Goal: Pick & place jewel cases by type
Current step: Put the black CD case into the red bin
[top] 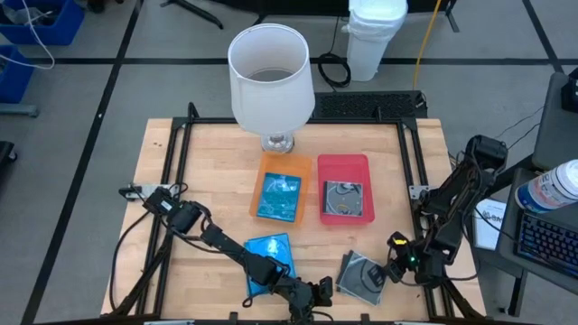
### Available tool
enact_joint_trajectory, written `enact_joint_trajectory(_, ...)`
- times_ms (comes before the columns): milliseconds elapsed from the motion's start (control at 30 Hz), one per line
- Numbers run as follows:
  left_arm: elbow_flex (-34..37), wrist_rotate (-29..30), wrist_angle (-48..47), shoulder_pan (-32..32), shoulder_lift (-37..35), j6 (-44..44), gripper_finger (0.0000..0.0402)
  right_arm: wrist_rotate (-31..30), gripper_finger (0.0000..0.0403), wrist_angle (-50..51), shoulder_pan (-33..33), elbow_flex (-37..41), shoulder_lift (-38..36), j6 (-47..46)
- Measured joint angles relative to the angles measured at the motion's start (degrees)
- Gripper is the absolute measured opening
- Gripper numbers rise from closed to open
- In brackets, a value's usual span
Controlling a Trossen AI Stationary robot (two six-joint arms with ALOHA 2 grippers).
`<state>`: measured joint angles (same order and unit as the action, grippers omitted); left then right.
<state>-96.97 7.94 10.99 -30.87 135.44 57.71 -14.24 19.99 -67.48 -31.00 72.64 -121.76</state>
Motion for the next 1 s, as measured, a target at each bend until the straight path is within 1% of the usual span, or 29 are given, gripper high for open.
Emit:
enact_joint_trajectory(200,-0.02,-0.82,-0.01,0.61,0.00,-0.04,0.0030,1.04,0.0161,-3.37,-0.09,0.00,2.18,-0.11)
enact_joint_trajectory(300,-0.04,-4.33,-0.24,1.17,0.00,-0.48,0.0030,0.95,0.0161,-3.54,-0.09,0.00,2.43,0.34)
enact_joint_trajectory(367,-0.04,-5.68,-0.64,1.36,0.00,-0.61,0.0030,0.77,0.0162,-3.52,-0.09,0.00,2.45,0.58)
enact_joint_trajectory(633,-0.07,-5.57,-3.00,1.58,0.00,-1.03,0.0030,-0.33,0.0161,-2.87,-0.20,0.00,2.48,2.90)
enact_joint_trajectory(833,-0.07,-4.92,-2.30,3.06,0.02,-1.30,0.0030,-1.33,0.0164,-2.83,-0.24,0.00,2.48,5.21)
enact_joint_trajectory(1000,-0.21,-4.62,-0.76,3.90,2.76,-0.83,0.0030,-0.89,0.0163,-2.66,-0.28,0.08,1.79,7.04)
